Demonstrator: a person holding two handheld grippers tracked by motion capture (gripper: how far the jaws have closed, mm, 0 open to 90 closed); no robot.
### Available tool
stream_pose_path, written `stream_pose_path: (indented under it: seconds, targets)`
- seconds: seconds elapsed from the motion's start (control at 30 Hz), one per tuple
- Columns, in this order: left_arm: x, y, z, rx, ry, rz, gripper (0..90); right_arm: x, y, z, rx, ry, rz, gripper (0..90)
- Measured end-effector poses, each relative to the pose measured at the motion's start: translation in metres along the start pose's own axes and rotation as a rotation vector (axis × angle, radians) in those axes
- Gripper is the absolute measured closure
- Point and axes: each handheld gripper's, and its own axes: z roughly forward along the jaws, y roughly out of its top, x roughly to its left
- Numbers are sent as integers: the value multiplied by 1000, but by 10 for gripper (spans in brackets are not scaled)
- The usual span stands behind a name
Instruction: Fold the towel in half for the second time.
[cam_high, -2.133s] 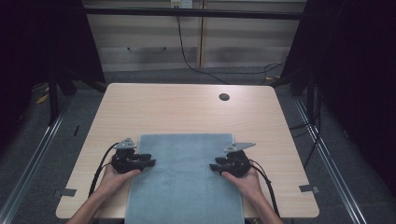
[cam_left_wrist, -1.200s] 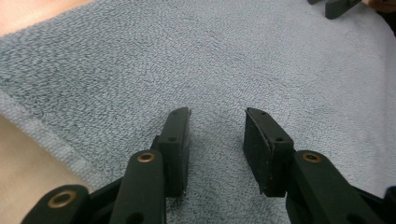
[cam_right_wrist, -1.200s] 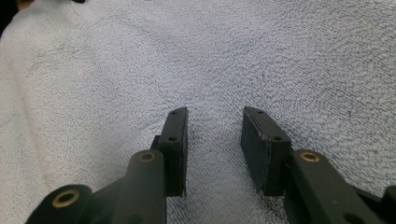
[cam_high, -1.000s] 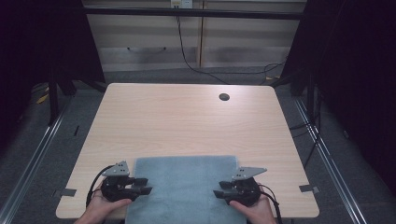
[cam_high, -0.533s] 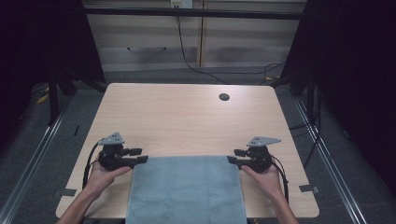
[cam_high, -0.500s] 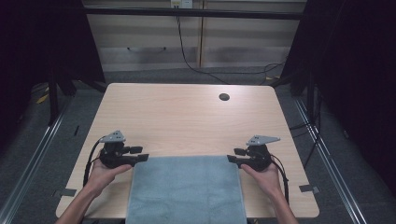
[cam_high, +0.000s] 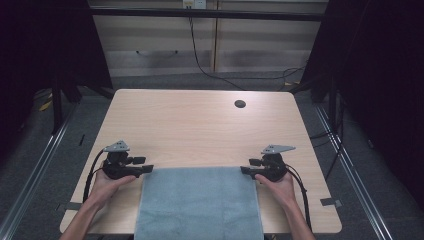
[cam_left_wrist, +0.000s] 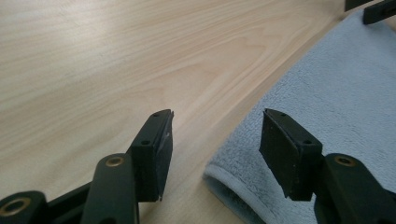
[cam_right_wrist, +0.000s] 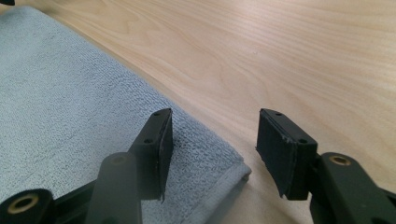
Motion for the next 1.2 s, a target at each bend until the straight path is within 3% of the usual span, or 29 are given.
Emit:
stream_pose_path:
  seconds: [0.17, 0.33, 0.4, 0.47, 0.6, 0.73, 0.77, 0.9, 1.07, 1.2]
  targets:
    - [-2, -7, 8, 59, -21, 25, 434, -3, -3, 6, 29, 17, 13, 457]
    - [-4, -10, 14, 80, -2, 47, 428, -2, -5, 8, 39, 16, 0, 463]
    - [-4, -11, 14, 76, -6, 32, 428, -2, -5, 7, 41, 14, -4, 467]
    - [-7, -11, 13, 83, -3, 57, 443, -1, -6, 6, 46, 14, -10, 533]
    - [-12, -13, 13, 94, 2, 76, 609, 1, -9, 5, 49, 32, -12, 690]
    - [-13, -15, 13, 93, -32, 83, 782, 2, -9, 6, 54, 55, 1, 799]
    - [-14, -15, 13, 79, -23, 81, 808, 3, -9, 6, 57, 54, 1, 819]
    - [-9, -14, 9, 19, -55, 18, 830, 5, -7, 2, 61, 33, -4, 841]
    - [-13, -7, 3, -20, -61, 22, 833, 5, 0, -10, -2, 40, 10, 851]
    - [-16, 4, -6, -95, -82, 2, 833, 8, 8, -20, -46, 45, 21, 853]
